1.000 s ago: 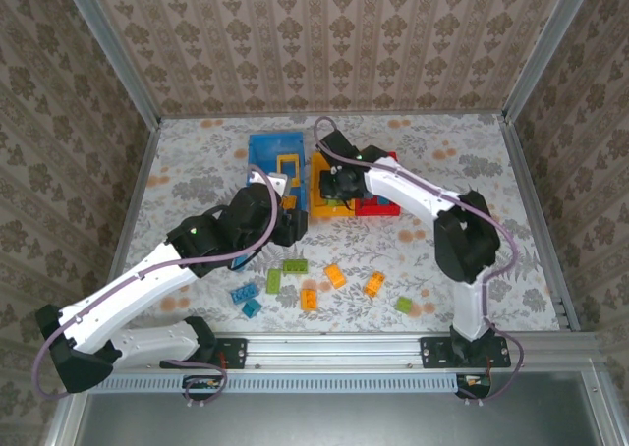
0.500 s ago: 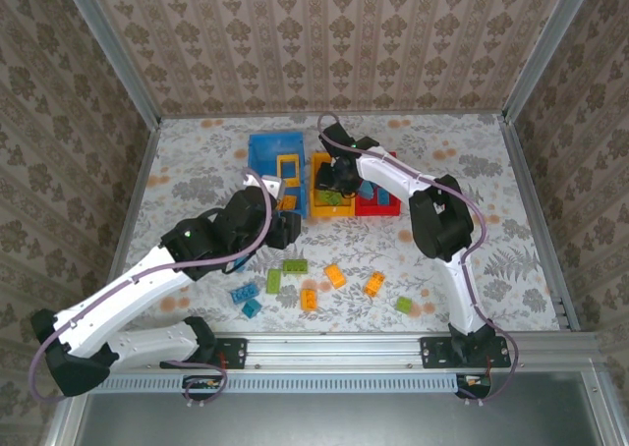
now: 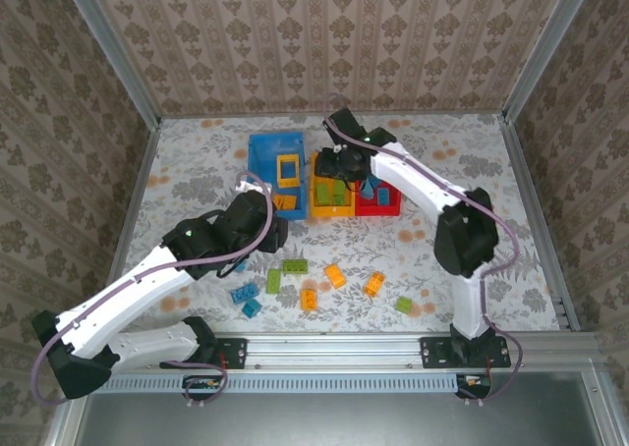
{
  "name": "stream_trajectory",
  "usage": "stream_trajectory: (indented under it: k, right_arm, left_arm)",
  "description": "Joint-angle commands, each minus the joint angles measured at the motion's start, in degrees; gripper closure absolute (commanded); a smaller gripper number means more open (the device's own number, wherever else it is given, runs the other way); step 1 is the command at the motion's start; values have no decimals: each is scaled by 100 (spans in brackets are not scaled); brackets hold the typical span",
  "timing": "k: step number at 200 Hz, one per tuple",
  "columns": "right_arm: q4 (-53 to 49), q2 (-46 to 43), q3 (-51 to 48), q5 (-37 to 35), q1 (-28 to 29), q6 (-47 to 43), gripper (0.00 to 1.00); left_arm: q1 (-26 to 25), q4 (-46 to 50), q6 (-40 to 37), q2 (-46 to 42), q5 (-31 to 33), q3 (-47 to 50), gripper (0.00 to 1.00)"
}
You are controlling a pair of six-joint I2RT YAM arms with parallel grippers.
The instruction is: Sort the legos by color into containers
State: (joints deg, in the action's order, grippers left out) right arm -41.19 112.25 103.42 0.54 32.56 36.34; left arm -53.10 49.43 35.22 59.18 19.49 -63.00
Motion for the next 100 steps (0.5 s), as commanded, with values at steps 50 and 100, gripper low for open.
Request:
stream_trajectory:
  k: [50, 100]
  right_arm:
    - [665, -2326, -2634, -416, 882, -980, 48]
    - [228, -3261, -3643, -738, 1355, -1291, 46]
  left_arm:
    - [468, 877, 447, -464, -208, 243, 44]
    - [591, 275, 797, -128, -1424, 702, 43]
